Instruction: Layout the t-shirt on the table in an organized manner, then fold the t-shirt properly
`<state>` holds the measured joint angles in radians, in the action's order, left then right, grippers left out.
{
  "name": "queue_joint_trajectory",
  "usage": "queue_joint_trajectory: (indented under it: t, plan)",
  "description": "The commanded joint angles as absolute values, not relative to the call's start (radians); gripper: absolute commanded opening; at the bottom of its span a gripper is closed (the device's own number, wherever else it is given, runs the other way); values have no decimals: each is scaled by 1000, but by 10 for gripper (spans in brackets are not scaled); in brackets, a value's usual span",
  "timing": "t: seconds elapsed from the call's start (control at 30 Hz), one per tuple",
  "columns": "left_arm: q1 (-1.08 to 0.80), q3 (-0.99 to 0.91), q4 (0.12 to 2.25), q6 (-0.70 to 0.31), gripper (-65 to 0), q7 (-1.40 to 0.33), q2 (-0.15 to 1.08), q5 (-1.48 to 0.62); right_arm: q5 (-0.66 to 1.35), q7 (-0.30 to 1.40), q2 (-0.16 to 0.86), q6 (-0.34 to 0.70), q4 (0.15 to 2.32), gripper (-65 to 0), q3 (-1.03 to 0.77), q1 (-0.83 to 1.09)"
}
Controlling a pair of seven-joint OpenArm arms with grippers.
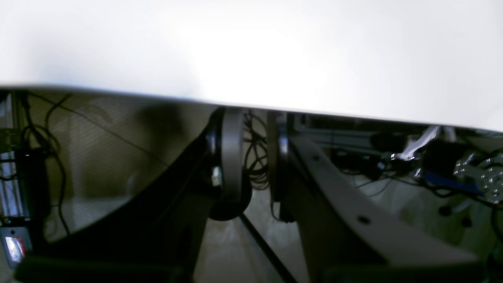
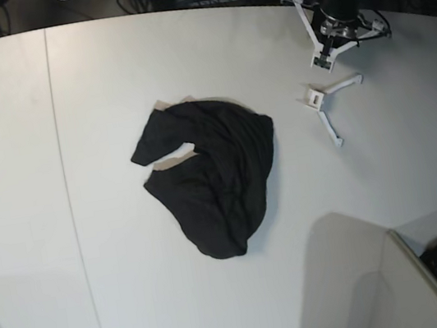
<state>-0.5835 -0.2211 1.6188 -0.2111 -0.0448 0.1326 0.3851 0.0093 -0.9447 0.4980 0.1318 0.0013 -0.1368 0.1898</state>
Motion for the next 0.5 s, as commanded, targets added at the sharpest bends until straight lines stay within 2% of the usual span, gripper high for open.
queue_joint_trajectory:
  t: [0.0,0.27,0.47]
  plan:
    - [-579,-223,1649,-220,-650,-51,127,378,31,-1084,532,122,0,-536,-139,128]
    - [-467,-213,1695,-259,-650,-177,93,423,31,-1032,532,124,0,-536,-137,10]
    - [-444,-163,1710,-259,-650,-206,97,423,31,-1030,532,180,0,-536,-137,-30]
